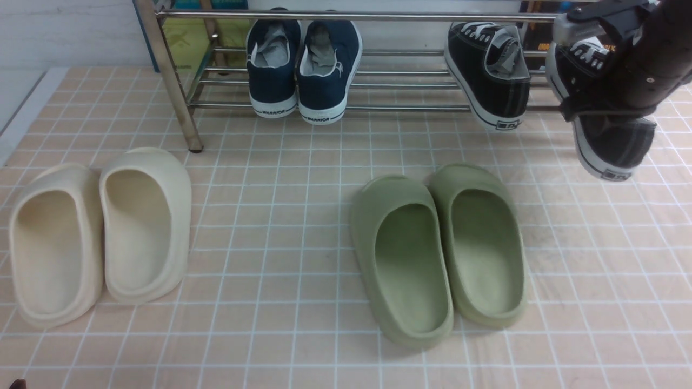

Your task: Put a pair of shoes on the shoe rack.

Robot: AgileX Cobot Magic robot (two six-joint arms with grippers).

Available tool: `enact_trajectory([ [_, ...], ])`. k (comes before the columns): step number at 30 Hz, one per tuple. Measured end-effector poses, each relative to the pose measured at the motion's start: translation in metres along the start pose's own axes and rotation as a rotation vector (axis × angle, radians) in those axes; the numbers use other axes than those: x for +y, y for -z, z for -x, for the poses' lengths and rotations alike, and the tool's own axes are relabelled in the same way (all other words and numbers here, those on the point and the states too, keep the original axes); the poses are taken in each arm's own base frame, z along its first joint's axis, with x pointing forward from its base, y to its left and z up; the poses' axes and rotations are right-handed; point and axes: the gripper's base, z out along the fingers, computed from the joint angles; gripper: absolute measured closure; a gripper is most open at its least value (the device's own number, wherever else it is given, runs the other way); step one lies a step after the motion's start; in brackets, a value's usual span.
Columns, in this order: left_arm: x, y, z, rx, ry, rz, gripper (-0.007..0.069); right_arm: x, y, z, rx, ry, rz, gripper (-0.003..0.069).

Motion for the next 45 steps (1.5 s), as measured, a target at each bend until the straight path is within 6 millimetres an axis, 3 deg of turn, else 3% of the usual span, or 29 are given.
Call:
enact_trajectory([
  [9,0.000,0.000,0.000,0.000,0.000,0.000,0.0386,-0.005,-0.033,0.044,-0.085,0.068,-0.017,0.0657],
  [17,0.000,0.000,0.000,0.000,-0.001,0.000,0.0386,-0.006,-0.058,0.058,-0.143,0.134,-0.031,0.0628],
  [21,0.000,0.000,0.000,0.000,-0.001,0.000,0.0386,-0.006,-0.061,0.062,-0.179,0.139,-0.038,0.0556],
  [24,0.000,0.000,0.000,0.000,-0.001,0.000,0.0386,-0.007,-0.057,0.064,-0.194,0.143,-0.047,0.0439],
  [28,0.000,0.000,0.000,0.000,-0.001,0.000,0.0386,-0.007,-0.038,0.061,-0.165,0.141,-0.043,0.0260],
  [30,0.000,0.000,0.000,0.000,-0.001,0.000,0.0386,-0.007,-0.031,0.059,-0.148,0.140,-0.041,0.0227],
  [33,0.000,0.000,0.000,0.000,-0.001,0.000,0.0386,-0.008,0.005,0.052,-0.096,0.136,-0.033,0.0197],
  [37,0.000,0.000,0.000,0.000,-0.002,0.001,0.0386,-0.008,0.037,0.044,-0.062,0.133,-0.028,0.0232],
  [40,0.000,0.000,0.000,0.000,-0.002,0.001,0.0386,-0.009,0.069,0.039,-0.095,0.101,-0.034,0.0335],
  [44,0.000,0.000,0.000,0.000,-0.002,0.001,0.0386,-0.005,0.111,0.017,-0.130,0.057,-0.009,0.0534],
  [45,0.000,0.000,0.000,0.000,-0.002,0.001,0.0386,-0.005,0.112,0.016,-0.130,0.056,-0.007,0.0534],
])
